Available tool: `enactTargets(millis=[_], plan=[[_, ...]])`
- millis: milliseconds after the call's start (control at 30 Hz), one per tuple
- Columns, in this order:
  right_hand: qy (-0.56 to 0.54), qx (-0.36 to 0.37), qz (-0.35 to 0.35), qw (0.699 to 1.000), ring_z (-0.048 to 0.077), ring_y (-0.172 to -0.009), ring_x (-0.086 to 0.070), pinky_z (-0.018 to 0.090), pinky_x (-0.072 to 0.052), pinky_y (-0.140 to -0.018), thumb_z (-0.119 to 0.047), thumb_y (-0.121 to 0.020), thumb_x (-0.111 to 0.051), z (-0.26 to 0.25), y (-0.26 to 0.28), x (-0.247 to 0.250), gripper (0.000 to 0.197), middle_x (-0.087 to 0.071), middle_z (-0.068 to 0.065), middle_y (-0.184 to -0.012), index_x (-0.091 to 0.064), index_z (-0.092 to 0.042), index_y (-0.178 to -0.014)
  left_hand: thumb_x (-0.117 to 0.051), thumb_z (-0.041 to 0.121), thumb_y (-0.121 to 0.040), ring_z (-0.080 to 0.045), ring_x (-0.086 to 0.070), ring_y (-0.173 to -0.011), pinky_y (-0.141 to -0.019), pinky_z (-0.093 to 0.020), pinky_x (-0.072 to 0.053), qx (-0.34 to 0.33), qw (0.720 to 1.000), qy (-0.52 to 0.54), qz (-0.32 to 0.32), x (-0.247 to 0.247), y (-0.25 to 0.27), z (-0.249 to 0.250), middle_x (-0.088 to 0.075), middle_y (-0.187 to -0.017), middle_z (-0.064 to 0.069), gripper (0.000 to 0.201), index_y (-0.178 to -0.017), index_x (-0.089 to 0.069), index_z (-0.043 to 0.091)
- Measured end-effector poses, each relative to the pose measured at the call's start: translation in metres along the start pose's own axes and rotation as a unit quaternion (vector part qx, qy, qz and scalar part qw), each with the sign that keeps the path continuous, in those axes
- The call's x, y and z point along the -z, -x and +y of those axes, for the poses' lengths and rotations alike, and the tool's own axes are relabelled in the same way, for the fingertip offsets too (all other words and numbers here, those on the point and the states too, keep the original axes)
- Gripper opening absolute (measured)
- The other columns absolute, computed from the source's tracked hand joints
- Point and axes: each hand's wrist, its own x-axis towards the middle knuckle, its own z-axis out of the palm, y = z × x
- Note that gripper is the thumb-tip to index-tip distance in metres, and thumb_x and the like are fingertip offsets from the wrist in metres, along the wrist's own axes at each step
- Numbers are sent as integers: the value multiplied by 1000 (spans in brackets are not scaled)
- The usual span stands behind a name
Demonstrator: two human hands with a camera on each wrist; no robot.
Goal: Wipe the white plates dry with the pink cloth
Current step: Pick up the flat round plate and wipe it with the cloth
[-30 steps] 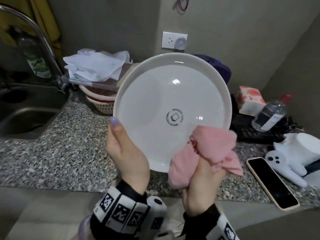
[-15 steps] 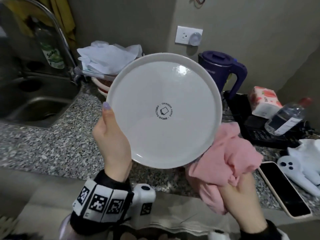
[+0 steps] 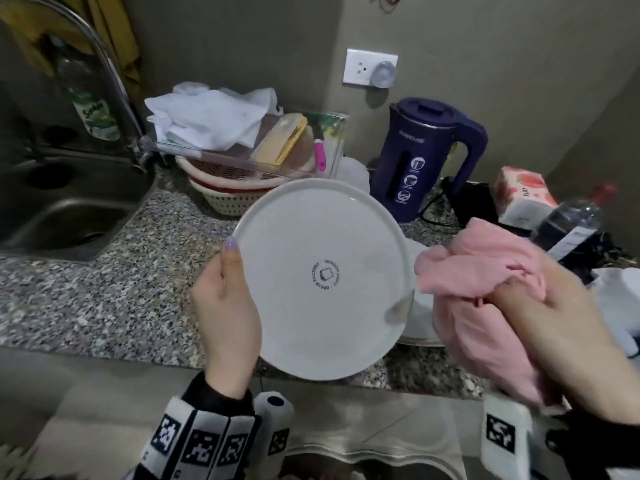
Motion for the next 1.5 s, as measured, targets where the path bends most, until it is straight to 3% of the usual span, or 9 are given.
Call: enactTargets(millis=[67, 300, 500, 633, 800, 933, 1067, 1333, 1500], plan=[[100, -25, -94, 990, 10, -85, -64, 38, -51, -80, -46, -80, -53, -15, -10, -4, 26, -68, -10, -90, -56, -32, -102, -40, 34, -103, -4, -53, -51, -51, -22, -39, -2, 999, -19, -34, -4, 7, -7, -62, -55, 10, 43, -65, -53, 18], [146, -72, -251, 954, 4, -76, -52, 20, -34, -57, -55, -82, -60, -35, -17, -47, 49, -52, -6, -88, -27, -23, -97, -43, 34, -101, -21, -68, -68, -59, -27, -50, 139, 978, 10, -154, -17, 29, -25, -75, -73, -6, 41, -84, -69, 8], [179, -18, -284, 942, 25, -136, -23, 41, -29, -112, -77, -63, -61, -12, 3, -71, 102, -7, -1, -139, -5, -39, -140, -43, 31, -102, -2, -63, -50, -45, -15, -46, 157, 972, -11, -172, -15, 34, -35, -71, -60, 5, 43, -80, -69, 4], [207, 122, -284, 928, 20, -136, -20, 42, -24, -107, -61, -65, -65, 0, 31, -92, 91, -14, 1, -157, -4, -69, -132, -43, 24, -101, -10, -70, -69, -60, -20, -55, 143, 974, 56, -168, -19, 32, -30, -76, -75, 1, 34, -88, -69, 7], [282, 124, -146, 940, 36, -131, -34, 75, -29, -94, -47, -65, -44, 5, 26, -80, 83, -16, -2, -159, -22, -44, -145, -51, 55, -91, -22, -62, -65, -59, -42, -53, 36, 985, 42, -161, -16, 31, -22, -68, -72, -12, 47, -80, -60, 11], [238, 176, -51, 954, 36, -142, -11, 70, -26, -103, -36, -71, -63, 6, 14, -76, 92, -2, 5, -160, -13, -37, -150, -45, 58, -90, -34, -51, -56, -51, -47, -46, -27, 987, 19, -158, -14, 26, -4, -59, -65, -12, 47, -76, -55, 14], [287, 250, 59, 923, 37, -142, -19, 62, -20, -109, -35, -70, -66, -1, -1, -66, 89, -18, 14, -153, -24, -26, -147, -42, 48, -94, 1, -34, -45, -40, -22, -28, -141, 975, -38, -170, -11, 28, 8, -46, -52, 13, 35, -65, -44, 30], [-177, 61, 95, 978, 1, -90, -63, 22, -50, -80, 11, -68, -73, 5, -39, -18, 57, -69, -18, -94, -59, -25, -109, -49, 49, -90, -9, -51, -50, -41, -25, -38, -88, 986, 73, -121, -14, 32, 13, -58, -57, -2, 40, -71, -55, 14], [-232, -40, 121, 964, 6, -85, -67, 27, -54, -74, -4, -68, -75, 32, -22, -47, 47, -71, -8, -95, -61, -25, -108, -53, 45, -95, -16, -65, -62, -54, -29, -53, -40, 990, 115, -72, -19, 27, 6, -71, -69, 6, 34, -79, -64, 17]])
